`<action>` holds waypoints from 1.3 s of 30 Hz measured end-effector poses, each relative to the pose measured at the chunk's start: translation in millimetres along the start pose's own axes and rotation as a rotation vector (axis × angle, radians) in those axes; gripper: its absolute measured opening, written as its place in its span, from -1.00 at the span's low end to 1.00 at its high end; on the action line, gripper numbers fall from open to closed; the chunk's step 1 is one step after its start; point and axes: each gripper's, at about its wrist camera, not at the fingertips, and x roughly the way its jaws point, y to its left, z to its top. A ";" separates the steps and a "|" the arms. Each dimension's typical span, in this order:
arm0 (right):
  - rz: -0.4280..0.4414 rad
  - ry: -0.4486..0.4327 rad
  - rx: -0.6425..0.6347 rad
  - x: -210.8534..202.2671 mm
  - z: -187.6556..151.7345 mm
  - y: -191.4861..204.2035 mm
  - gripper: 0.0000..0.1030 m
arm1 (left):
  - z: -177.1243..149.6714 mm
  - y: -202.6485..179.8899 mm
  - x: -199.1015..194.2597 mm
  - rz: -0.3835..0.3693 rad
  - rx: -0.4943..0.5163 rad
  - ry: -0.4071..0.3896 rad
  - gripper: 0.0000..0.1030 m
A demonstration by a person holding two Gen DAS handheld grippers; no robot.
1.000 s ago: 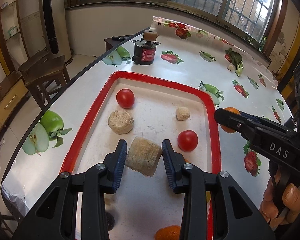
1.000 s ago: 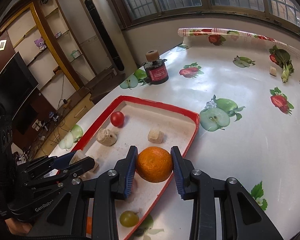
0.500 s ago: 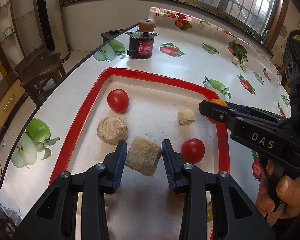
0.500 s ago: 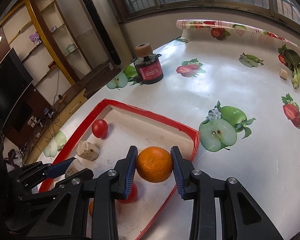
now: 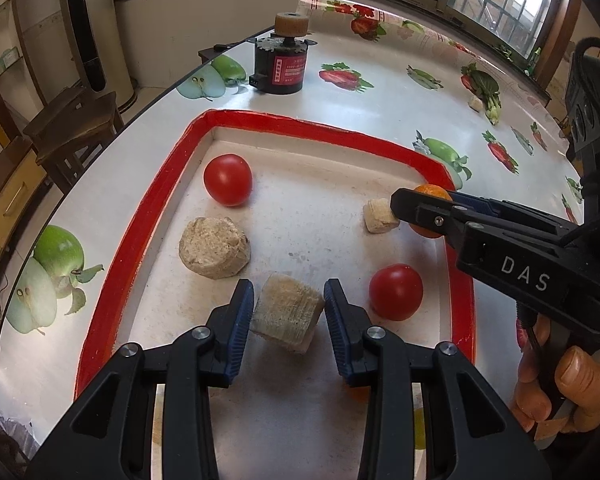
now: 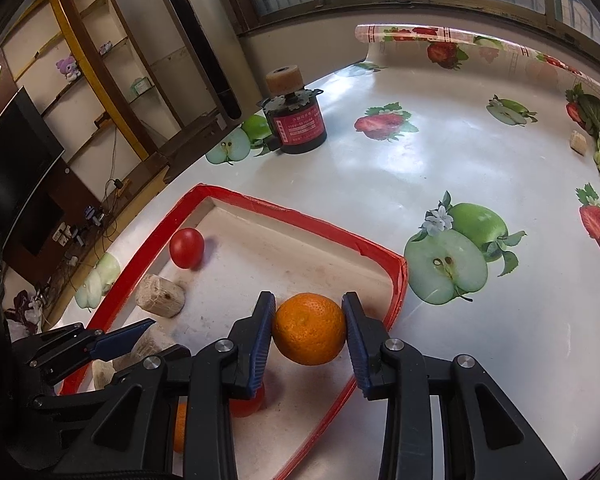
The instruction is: Organize fruits
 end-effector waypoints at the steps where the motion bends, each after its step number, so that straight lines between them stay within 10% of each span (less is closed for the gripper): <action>1: 0.005 0.002 0.001 0.5 0.0 0.3 -0.30 | -0.8 0.4 1.2 0.005 -0.001 0.005 -0.34; 17: 0.031 0.014 0.007 -4.1 0.8 0.8 -0.07 | -8.7 5.3 -1.9 0.016 -0.033 0.055 0.01; 39: 0.041 -0.043 -0.111 -77.0 -38.3 -0.8 0.18 | -66.1 1.9 -70.8 0.031 -0.002 -0.103 0.34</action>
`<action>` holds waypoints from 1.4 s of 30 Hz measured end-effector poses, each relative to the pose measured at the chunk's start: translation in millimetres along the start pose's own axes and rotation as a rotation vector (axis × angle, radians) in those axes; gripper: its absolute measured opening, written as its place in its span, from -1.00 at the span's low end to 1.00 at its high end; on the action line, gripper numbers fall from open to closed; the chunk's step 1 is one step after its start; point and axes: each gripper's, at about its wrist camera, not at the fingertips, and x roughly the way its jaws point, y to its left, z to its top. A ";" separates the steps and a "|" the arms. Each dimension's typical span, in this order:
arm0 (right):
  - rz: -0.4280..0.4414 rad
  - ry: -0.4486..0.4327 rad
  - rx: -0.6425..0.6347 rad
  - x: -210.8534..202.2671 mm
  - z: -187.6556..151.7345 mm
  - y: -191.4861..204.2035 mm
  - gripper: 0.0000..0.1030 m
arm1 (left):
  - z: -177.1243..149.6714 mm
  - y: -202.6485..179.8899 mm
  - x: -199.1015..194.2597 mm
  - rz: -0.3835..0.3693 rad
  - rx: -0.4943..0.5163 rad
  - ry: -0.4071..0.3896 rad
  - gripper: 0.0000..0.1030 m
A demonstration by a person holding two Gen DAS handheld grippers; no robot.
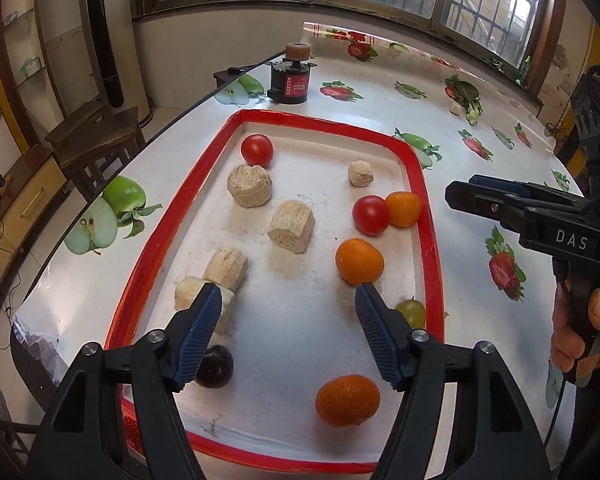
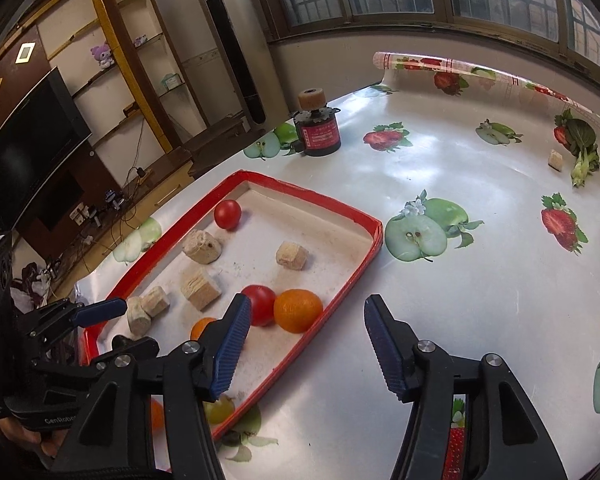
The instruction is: Organize fruits
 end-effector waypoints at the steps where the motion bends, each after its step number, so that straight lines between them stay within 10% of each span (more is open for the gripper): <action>1: 0.000 0.001 -0.016 -2.9 -3.2 1.2 0.19 | -2.7 0.9 -1.7 0.002 -0.002 0.000 0.34; 14: 0.009 0.001 -0.274 -31.3 -42.3 33.1 0.68 | -34.3 6.2 -29.4 0.026 0.018 -0.052 0.40; 42: 0.057 0.113 -0.638 -39.8 -105.4 99.0 0.71 | -65.0 -0.8 -61.9 0.048 0.056 -0.093 0.59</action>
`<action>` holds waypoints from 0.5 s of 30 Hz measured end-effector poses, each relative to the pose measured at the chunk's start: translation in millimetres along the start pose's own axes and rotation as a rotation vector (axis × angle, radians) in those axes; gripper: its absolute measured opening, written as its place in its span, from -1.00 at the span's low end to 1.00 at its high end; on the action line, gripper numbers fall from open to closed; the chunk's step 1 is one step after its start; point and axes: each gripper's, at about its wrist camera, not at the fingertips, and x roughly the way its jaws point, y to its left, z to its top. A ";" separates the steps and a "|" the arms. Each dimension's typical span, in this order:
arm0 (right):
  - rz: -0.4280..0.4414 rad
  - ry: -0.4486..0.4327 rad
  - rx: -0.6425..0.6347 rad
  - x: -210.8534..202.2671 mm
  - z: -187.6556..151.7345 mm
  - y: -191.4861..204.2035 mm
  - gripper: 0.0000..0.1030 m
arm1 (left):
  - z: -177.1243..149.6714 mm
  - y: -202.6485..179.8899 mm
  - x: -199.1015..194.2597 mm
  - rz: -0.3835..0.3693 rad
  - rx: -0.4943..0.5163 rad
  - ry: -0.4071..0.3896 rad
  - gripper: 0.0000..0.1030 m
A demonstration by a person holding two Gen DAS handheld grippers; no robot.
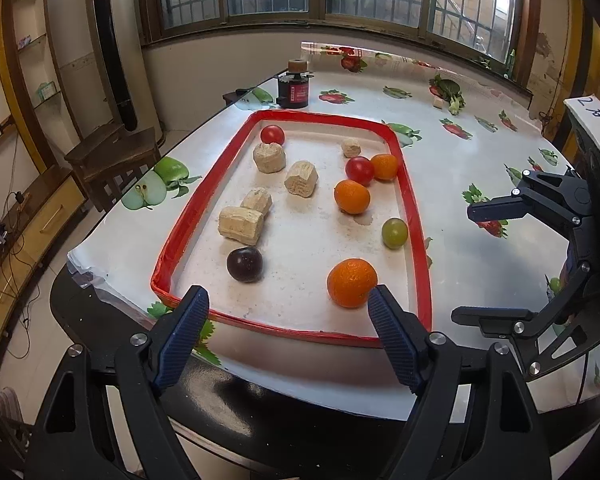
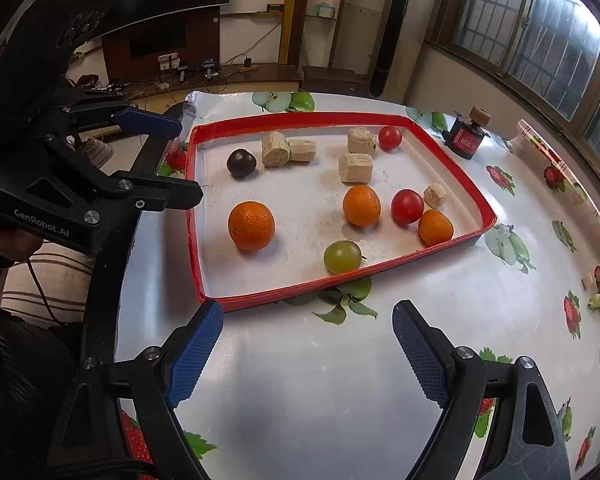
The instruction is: Organize fruits
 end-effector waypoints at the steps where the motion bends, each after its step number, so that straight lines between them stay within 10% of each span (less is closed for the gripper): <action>1: -0.003 0.000 0.001 -0.1 -0.2 0.1 0.71 | 0.1 0.7 -0.2 0.000 -0.002 0.000 0.59; 15: -0.023 -0.009 0.020 -1.3 0.8 -4.4 0.71 | 0.8 2.6 2.3 0.009 -0.004 0.016 0.59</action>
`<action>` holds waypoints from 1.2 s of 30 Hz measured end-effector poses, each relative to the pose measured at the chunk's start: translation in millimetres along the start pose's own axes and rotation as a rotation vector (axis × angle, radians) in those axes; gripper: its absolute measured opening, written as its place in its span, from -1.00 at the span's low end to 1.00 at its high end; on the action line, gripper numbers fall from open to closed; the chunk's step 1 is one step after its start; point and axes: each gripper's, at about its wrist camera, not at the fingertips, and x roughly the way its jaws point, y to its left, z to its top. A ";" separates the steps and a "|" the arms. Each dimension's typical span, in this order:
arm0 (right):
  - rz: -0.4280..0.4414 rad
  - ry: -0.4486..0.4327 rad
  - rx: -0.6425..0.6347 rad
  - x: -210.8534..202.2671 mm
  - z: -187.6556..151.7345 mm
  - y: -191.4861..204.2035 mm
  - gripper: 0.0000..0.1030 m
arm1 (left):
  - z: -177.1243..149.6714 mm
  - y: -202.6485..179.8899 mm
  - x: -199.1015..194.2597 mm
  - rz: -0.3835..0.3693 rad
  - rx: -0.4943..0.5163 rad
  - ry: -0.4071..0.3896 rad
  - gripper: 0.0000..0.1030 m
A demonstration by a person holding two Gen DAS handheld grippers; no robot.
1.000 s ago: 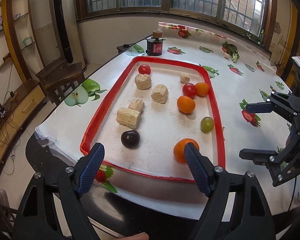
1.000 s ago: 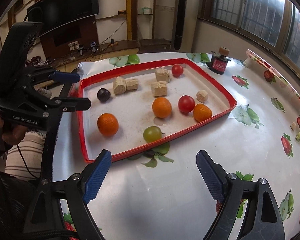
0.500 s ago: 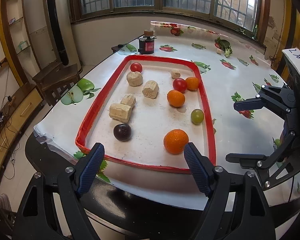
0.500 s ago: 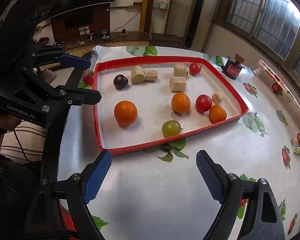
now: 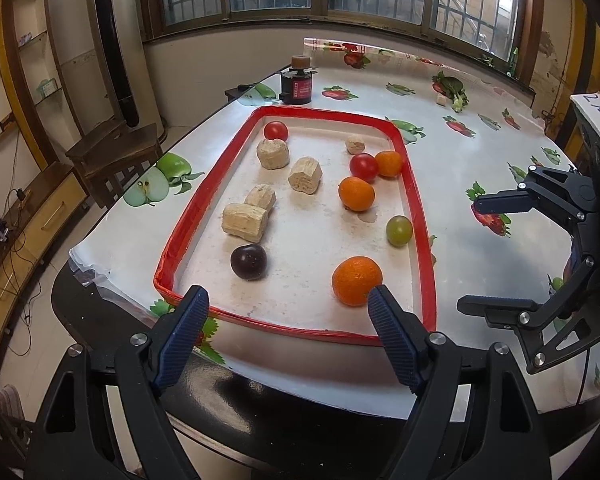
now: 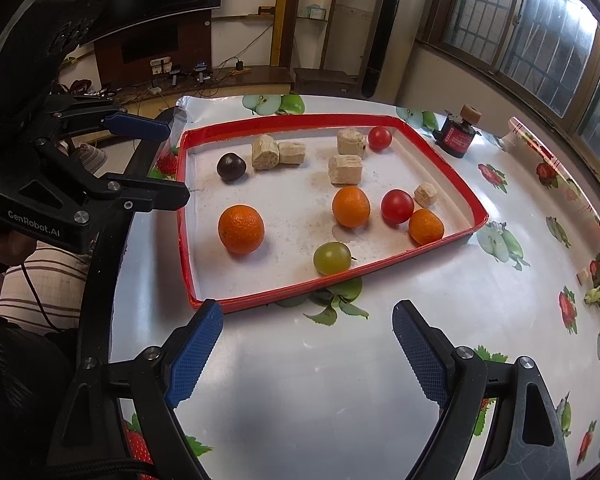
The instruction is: Organize fruits
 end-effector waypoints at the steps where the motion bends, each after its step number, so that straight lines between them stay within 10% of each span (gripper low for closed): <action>1: 0.000 -0.002 0.000 -0.4 0.3 0.2 0.71 | 0.6 0.5 -0.1 -0.003 -0.002 -0.002 0.59; 36: 0.003 -0.029 0.002 -7.2 5.1 -0.4 0.71 | 3.7 -1.1 -4.3 0.056 0.020 -0.039 0.59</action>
